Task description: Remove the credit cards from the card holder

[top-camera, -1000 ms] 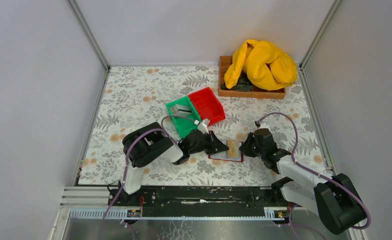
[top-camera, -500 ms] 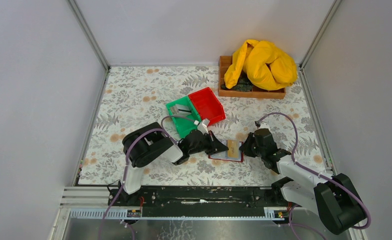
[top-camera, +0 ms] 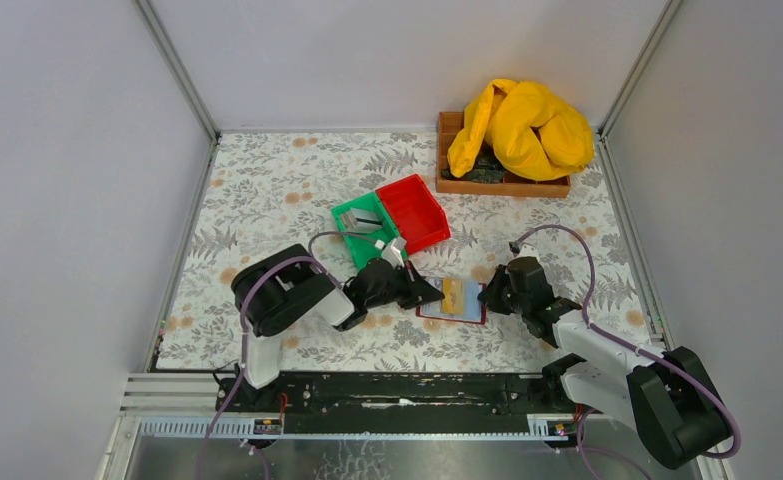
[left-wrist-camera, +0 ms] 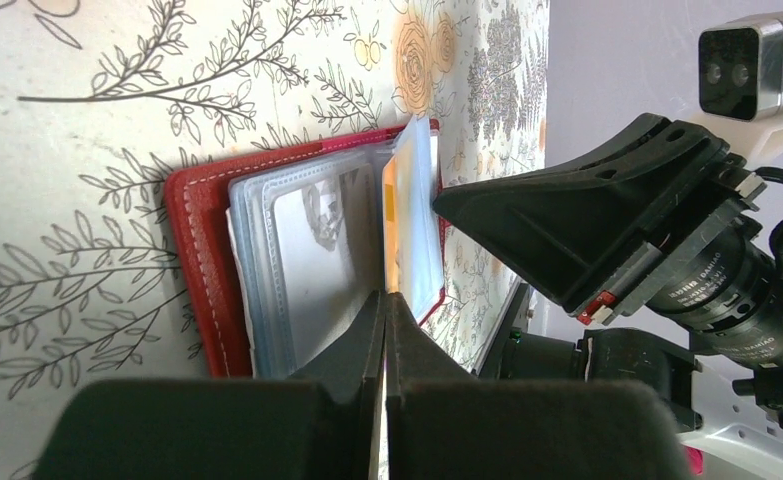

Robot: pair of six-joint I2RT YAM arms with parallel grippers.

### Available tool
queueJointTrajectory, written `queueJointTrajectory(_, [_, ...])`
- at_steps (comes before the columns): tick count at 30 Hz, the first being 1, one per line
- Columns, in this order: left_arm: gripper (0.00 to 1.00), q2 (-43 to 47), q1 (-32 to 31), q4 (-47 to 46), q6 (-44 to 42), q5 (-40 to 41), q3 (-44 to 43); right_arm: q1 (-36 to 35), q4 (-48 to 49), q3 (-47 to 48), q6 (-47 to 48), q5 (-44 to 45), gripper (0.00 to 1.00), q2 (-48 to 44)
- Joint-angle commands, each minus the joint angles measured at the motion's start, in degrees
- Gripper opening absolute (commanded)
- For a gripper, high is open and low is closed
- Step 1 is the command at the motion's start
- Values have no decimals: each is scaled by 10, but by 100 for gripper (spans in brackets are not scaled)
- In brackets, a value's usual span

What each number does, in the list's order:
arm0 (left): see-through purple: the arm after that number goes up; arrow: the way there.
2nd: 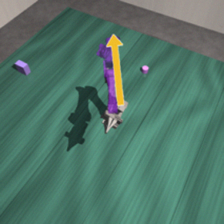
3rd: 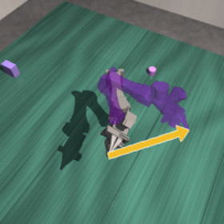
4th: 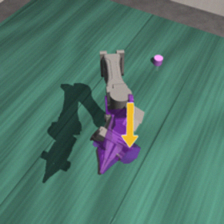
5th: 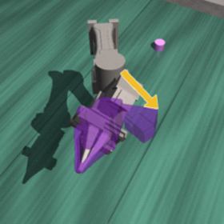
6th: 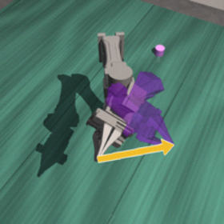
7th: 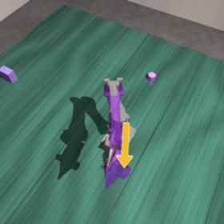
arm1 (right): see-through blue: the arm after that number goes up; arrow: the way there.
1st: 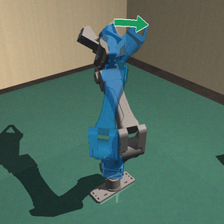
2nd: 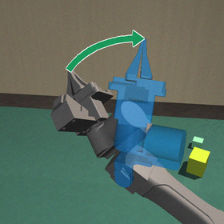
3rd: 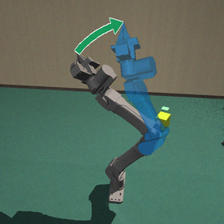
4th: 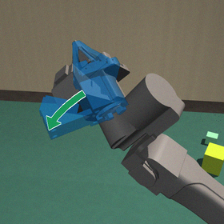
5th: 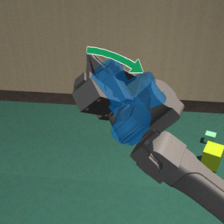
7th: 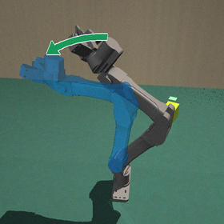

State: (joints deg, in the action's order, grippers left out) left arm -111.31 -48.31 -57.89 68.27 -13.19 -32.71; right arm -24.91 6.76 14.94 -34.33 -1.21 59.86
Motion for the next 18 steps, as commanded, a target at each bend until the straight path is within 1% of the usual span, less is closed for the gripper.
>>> queueJointTrajectory(1, [0, 30, 10, -22, -25, -8, 16, 3, -33, 3, 6, -6, 8, 11])
queueJointTrajectory(7, [0, 74, 17, -15, -54, -11, 43, 3, -33, 3, 6, -8, 8, 11])
queueJointTrajectory(12, [0, 120, 19, 24, -76, 3, 59, 4, -32, 1, 7, -10, 7, 6])
queueJointTrajectory(18, [0, 194, 19, 56, -98, 16, 73, 4, -27, -12, 4, -11, 5, -31])
